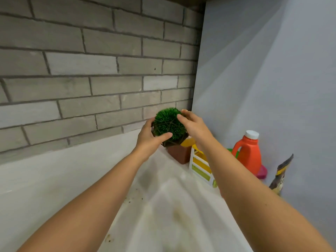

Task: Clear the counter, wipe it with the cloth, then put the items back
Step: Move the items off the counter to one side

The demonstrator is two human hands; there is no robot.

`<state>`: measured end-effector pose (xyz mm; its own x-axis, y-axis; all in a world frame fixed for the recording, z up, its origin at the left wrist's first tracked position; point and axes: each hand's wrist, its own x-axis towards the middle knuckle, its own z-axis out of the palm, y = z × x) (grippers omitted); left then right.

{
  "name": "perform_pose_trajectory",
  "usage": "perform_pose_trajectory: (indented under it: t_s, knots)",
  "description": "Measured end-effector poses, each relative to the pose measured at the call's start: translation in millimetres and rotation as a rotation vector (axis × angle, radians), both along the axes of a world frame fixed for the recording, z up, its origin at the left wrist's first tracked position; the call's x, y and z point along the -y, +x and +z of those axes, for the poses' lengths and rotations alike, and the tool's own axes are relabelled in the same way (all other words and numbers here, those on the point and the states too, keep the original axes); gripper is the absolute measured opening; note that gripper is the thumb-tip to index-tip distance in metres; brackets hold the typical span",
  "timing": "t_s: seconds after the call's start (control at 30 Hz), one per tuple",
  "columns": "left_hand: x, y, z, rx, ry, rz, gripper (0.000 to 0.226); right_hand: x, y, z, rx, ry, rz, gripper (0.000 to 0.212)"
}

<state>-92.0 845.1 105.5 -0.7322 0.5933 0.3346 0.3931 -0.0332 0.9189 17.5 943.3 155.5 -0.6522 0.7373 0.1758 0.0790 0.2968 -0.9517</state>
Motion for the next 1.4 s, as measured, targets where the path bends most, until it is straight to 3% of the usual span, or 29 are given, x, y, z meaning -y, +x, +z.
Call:
perform_pose_trajectory:
  t_s: [0.3,0.53,0.87,1.23,1.4]
  knots:
    - [-97,-7,-24,-0.135,0.003,0.104,0.079,-61,-18,-47,-0.179,-0.111,-0.066,0.052]
    - [-142,-17,-50,-0.162,-0.008,0.118,0.079,-91,-31,-68,-0.159,-0.036,-0.088,0.053]
    - [-166,-20,-72,-0.192,-0.022,0.13,0.093,-109,-34,-78,-0.105,-0.139,-0.115,0.058]
    - [-159,-29,-77,-0.202,-0.079,0.085,0.108,-107,-34,-66,-0.1,-0.05,-0.136,0.055]
    - [-140,-24,-63,-0.199,-0.085,0.199,0.07,-92,-33,-59,-0.133,0.083,-0.226,0.049]
